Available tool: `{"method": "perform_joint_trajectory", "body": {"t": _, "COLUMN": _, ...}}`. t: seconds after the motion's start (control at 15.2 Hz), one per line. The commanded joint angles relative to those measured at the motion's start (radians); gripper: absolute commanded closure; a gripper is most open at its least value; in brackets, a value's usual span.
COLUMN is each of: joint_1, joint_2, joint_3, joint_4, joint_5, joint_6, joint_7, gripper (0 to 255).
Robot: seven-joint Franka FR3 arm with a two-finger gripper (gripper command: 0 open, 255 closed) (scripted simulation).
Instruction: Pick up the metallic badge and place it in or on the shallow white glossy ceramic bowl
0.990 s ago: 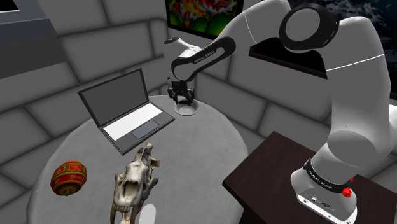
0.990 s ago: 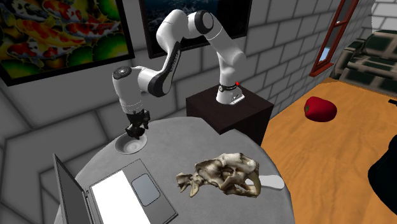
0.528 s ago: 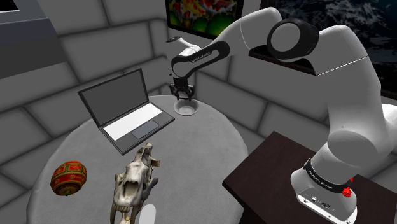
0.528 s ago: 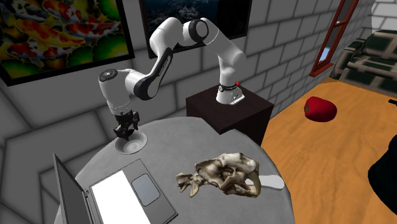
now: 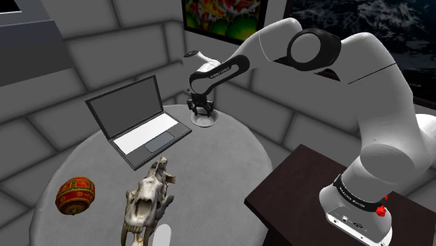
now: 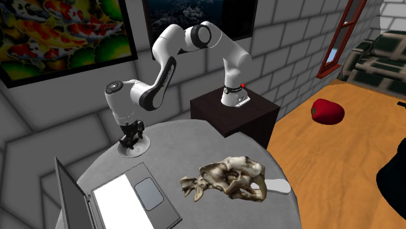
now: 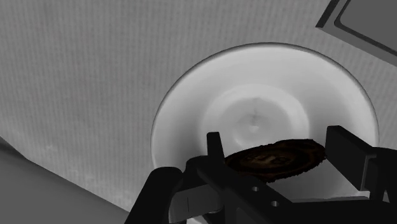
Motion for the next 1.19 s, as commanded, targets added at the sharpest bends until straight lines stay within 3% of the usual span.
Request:
{"method": "perform_joint_trajectory", "body": {"t": 0.0, "joint_1": 0.003, "joint_2": 0.016, "joint_3": -0.005, "joint_4": 0.001, "joint_5": -0.006, "joint_6": 0.014, "joint_7": 0.004, "gripper": 255}}
{"method": "perform_joint_trajectory", "body": {"t": 0.66, "joint_1": 0.007, "joint_2": 0.032, "joint_3": -0.011, "joint_4": 0.005, "joint_5": -0.011, "joint_6": 0.027, "joint_7": 0.007, "gripper": 255}}
{"method": "perform_joint_trajectory", "body": {"t": 0.73, "joint_1": 0.007, "joint_2": 0.032, "joint_3": -0.011, "joint_4": 0.005, "joint_5": -0.011, "joint_6": 0.027, "joint_7": 0.007, "gripper": 0}}
{"method": "perform_joint_trajectory", "body": {"t": 1.12, "joint_1": 0.005, "joint_2": 0.013, "joint_3": -0.004, "joint_4": 0.005, "joint_5": -0.004, "joint_6": 0.008, "joint_7": 0.004, "gripper": 0}}
